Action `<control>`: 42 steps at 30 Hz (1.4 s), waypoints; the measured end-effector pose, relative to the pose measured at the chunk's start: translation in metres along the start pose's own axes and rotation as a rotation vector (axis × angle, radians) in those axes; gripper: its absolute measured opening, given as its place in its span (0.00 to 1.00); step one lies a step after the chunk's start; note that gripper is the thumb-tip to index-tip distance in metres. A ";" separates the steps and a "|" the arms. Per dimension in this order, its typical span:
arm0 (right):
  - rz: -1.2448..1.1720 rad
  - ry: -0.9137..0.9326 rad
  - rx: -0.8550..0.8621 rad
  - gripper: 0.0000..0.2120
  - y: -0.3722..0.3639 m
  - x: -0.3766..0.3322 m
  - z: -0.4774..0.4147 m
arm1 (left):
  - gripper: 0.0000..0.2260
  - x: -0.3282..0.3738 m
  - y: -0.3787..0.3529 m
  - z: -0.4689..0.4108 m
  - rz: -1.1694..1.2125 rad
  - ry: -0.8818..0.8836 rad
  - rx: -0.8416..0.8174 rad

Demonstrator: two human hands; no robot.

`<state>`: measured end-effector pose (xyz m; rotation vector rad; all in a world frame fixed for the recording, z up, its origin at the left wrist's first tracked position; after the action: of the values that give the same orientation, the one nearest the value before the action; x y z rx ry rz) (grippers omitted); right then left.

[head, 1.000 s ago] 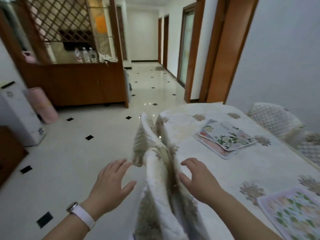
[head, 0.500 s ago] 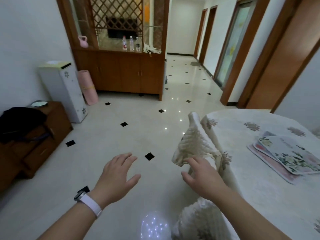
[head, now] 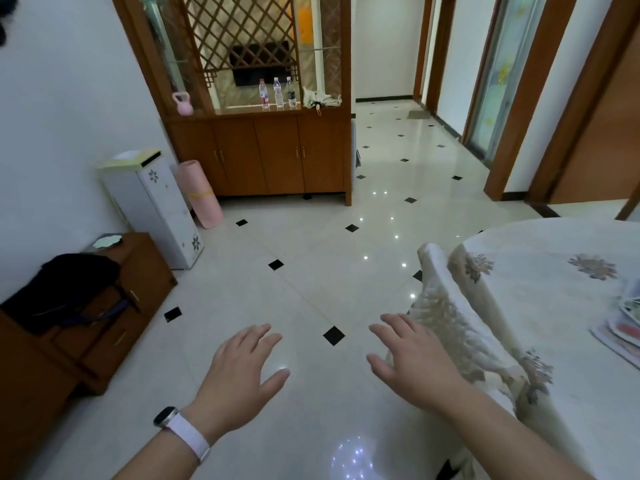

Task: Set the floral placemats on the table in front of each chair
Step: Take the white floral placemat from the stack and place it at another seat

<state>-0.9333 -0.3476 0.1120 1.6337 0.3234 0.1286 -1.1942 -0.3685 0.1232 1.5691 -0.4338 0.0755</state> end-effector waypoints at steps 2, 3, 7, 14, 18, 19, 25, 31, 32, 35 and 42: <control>-0.014 -0.005 0.011 0.27 0.002 0.020 -0.031 | 0.27 0.005 0.001 -0.041 -0.012 -0.008 -0.008; -0.013 -0.005 0.017 0.28 0.003 0.030 -0.045 | 0.27 0.010 0.003 -0.060 -0.018 -0.020 -0.007; -0.024 0.003 0.050 0.30 0.013 0.062 -0.102 | 0.25 0.029 0.017 -0.128 -0.043 -0.055 0.034; -0.089 -0.020 0.066 0.28 0.023 0.098 -0.166 | 0.25 0.038 0.031 -0.205 -0.097 -0.070 0.022; -0.100 -0.048 0.070 0.27 0.024 0.122 -0.197 | 0.25 0.045 0.032 -0.249 -0.087 -0.131 0.041; -0.099 -0.055 0.071 0.27 0.024 0.127 -0.205 | 0.26 0.047 0.031 -0.260 -0.082 -0.149 0.045; -0.046 -0.084 0.082 0.26 0.018 0.141 -0.261 | 0.26 0.031 0.015 -0.330 -0.058 -0.204 0.025; 0.024 -0.176 0.103 0.25 0.018 0.159 -0.356 | 0.26 -0.013 0.016 -0.447 -0.053 -0.286 0.018; 0.032 -0.199 0.099 0.25 0.018 0.162 -0.375 | 0.26 -0.022 0.017 -0.470 -0.038 -0.290 0.011; 0.059 -0.254 0.067 0.25 0.020 0.171 -0.430 | 0.27 -0.045 0.022 -0.535 0.004 -0.318 0.008; 0.091 -0.435 0.107 0.23 0.052 0.201 -0.509 | 0.26 -0.050 0.037 -0.671 0.063 -0.453 0.002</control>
<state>-0.8752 0.1938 0.1886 1.7330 -0.0787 -0.1783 -1.1057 0.2971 0.1810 1.5718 -0.8374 -0.2368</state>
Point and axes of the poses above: each hand's wrist, its own z-axis away from the middle knuckle, its own y-axis out of the back of the hand, x = y × z, the point moved 9 cm from there along -z, towards the middle knuckle, and after that the axes turned 8 degrees about z, right-handed, at the moved point
